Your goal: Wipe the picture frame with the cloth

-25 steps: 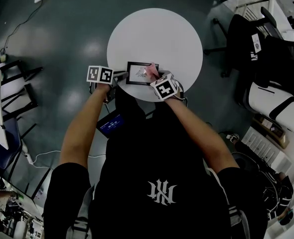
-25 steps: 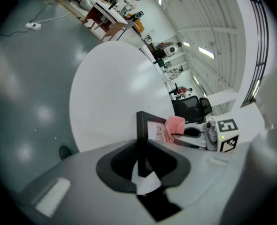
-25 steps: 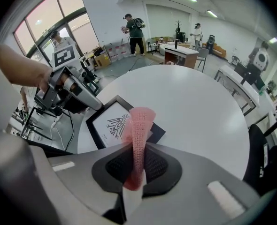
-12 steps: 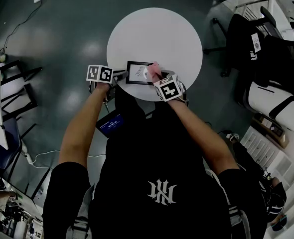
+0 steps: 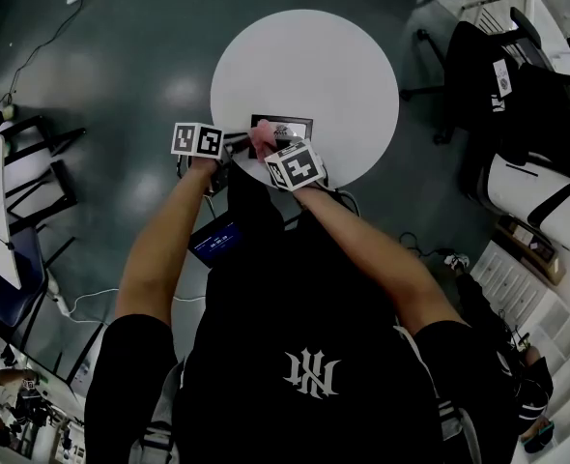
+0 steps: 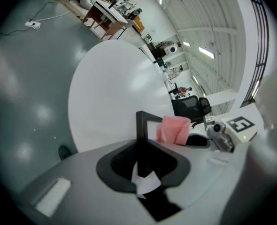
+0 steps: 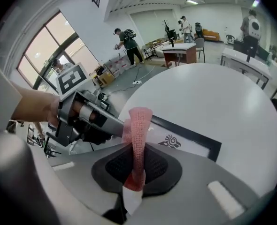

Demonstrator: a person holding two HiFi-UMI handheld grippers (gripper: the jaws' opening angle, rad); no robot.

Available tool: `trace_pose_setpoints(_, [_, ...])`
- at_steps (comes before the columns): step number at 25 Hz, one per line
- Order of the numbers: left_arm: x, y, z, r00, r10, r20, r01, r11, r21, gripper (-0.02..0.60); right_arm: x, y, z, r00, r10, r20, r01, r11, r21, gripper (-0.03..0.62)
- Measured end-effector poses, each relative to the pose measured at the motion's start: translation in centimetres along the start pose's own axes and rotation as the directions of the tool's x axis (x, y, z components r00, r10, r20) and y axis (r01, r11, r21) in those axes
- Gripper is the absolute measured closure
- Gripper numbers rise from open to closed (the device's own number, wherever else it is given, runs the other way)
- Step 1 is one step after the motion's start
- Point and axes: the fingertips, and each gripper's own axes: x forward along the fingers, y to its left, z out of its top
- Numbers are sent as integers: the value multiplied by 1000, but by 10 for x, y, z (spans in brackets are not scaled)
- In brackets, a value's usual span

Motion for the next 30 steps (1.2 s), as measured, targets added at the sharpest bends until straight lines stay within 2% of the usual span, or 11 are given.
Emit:
trace_pose_setpoints(4, [0, 1, 0, 1000, -4, -3, 4, 1000, -1, 520, 16, 10, 0, 1000, 8, -12, -8, 999, 42, 568])
trace_pose_setpoints(11, [-3, 4, 0, 1000, -11, -1, 11, 1000, -5, 522, 29, 15, 0, 1000, 2, -25, -1, 999, 35, 568])
trace_pose_setpoints(19, [-1, 2, -1, 1000, -9, -1, 9, 1000, -2, 520, 22, 5, -10, 998, -25, -51, 22, 998, -64, 568])
trace_pose_setpoints(30, [-1, 1, -1, 1000, -6, -7, 6, 1000, -3, 520, 2, -22, -26, 996, -68, -64, 64, 996, -61, 568])
